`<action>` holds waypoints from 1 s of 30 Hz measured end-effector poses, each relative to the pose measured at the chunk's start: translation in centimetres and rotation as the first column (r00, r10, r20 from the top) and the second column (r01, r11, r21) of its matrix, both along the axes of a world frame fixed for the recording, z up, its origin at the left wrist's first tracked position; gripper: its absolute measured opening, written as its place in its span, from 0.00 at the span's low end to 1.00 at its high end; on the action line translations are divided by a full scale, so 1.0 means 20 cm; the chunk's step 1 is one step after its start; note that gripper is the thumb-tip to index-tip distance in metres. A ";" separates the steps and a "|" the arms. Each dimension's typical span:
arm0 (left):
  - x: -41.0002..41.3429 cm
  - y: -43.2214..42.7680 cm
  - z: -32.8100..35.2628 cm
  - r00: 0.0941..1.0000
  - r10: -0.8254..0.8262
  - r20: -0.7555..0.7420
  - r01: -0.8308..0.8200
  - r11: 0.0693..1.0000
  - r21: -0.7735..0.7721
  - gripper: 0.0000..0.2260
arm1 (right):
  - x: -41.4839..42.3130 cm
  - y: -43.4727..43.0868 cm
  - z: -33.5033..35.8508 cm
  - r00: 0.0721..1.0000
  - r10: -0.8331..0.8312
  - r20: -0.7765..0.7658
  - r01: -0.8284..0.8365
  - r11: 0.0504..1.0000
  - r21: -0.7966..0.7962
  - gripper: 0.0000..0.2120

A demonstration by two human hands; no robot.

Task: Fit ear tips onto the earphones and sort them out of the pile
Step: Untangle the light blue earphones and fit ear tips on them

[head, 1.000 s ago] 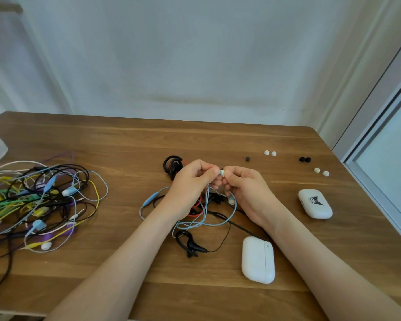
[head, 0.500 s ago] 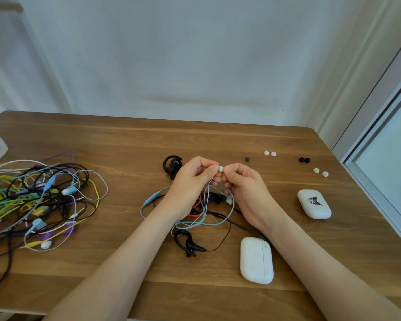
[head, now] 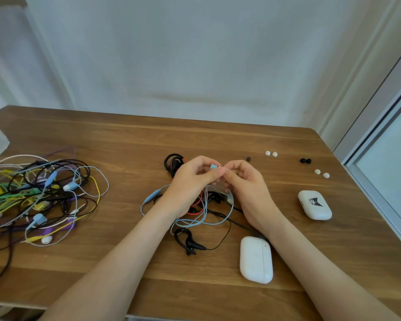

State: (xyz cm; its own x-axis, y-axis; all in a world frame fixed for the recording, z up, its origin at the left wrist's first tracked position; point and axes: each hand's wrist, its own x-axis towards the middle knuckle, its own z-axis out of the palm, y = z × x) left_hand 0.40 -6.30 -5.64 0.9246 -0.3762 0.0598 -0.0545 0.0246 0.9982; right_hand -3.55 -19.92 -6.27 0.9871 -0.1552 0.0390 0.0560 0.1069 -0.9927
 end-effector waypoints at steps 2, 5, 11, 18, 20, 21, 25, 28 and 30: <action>0.00 0.00 0.01 1.000 0.028 0.012 -0.028 0.999 -0.017 0.03 | 0.00 -0.01 0.01 0.999 -0.008 0.036 0.011 0.996 -0.088 0.05; 0.01 0.01 0.03 0.996 0.018 -0.092 -0.032 0.987 -0.154 0.03 | -0.01 -0.03 0.04 0.993 0.040 0.113 -0.008 0.963 -0.268 0.17; 0.00 0.03 0.10 0.990 0.021 -0.137 -0.052 0.974 -0.220 0.10 | -0.02 -0.02 0.07 0.945 0.321 0.063 -0.227 0.780 -0.583 0.32; 0.00 0.07 0.26 0.984 0.158 -0.081 -0.167 0.978 -0.124 0.14 | 0.02 0.02 0.14 0.948 0.300 -0.105 -0.206 0.329 -0.922 0.25; -0.01 0.09 0.30 0.977 0.190 -0.099 -0.201 0.972 -0.118 0.13 | 0.02 0.05 0.13 0.953 0.291 -0.088 -0.173 0.282 -0.943 0.15; -0.01 0.10 0.31 0.973 0.206 -0.108 -0.217 0.971 -0.100 0.13 | 0.02 0.05 0.12 0.956 0.284 -0.076 -0.162 0.295 -0.942 0.11; -0.07 0.16 0.35 0.936 0.282 -0.211 -0.295 0.955 -0.030 0.11 | 0.02 0.06 0.14 0.962 0.265 -0.066 -0.142 0.278 -0.950 0.10; -0.09 0.18 0.39 0.896 0.318 -0.309 -0.314 0.947 0.065 0.14 | 0.02 0.08 0.13 0.939 0.330 -0.101 -0.171 0.190 -0.967 0.15; -0.11 0.21 0.40 0.908 0.279 -0.311 -0.218 0.951 0.219 0.20 | 0.02 0.09 0.13 0.933 0.341 -0.114 -0.176 0.159 -0.971 0.09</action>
